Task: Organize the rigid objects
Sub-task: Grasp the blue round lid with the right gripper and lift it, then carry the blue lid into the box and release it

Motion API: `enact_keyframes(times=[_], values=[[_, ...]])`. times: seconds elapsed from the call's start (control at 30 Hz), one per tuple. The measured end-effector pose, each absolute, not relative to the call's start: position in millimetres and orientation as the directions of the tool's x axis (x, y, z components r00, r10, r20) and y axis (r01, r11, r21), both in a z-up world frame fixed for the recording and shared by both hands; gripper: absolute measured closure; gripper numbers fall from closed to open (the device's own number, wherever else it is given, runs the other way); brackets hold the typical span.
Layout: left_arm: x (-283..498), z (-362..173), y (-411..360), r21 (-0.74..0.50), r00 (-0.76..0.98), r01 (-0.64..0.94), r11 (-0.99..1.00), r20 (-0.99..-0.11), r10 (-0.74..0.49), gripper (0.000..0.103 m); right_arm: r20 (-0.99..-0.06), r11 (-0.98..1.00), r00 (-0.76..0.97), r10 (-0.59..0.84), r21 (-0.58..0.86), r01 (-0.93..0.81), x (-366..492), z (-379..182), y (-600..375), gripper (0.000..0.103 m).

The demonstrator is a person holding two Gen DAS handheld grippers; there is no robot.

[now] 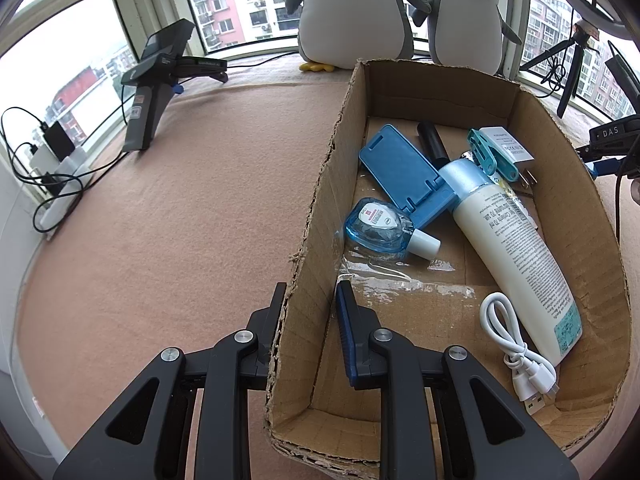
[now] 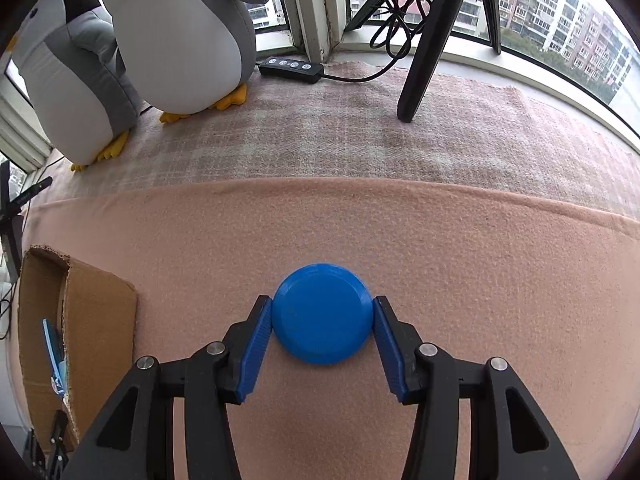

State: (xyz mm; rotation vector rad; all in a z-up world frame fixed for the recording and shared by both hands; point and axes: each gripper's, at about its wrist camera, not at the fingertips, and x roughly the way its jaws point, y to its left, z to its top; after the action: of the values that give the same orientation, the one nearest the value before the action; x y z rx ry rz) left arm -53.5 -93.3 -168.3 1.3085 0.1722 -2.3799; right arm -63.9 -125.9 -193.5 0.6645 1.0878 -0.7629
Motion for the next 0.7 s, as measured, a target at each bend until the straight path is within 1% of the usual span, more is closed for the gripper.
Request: enact_keyframes(times=[0.13, 0.33, 0.53, 0.7], values=[[-54, -168, -93, 0.091, -0.47, 0.415, -0.905, -0.83, -0.3, 0.083, -0.931, 0.595, 0.296, -0.214, 0.116, 0.795, -74, -186, -104, 0.057], [-54, -168, -94, 0.092, -0.47, 0.415, -0.905, -0.83, -0.3, 0.083, -0.905, 0.635, 0.361, -0.225, 0.145, 0.759, -84, -160, -71, 0.057], [-54, -168, -94, 0.093, -0.47, 0.416, -0.905, -0.83, -0.301, 0.083, -0.868, 0.714, 0.44, -0.228, 0.158, 0.682, -70, -125, -40, 0.057], [-54, -168, -94, 0.093, -0.469, 0.416, -0.905, -0.83, -0.301, 0.083, -0.848, 0.775, 0.491, -0.2, 0.17, 0.609, -56, -111, -6, 0.057]])
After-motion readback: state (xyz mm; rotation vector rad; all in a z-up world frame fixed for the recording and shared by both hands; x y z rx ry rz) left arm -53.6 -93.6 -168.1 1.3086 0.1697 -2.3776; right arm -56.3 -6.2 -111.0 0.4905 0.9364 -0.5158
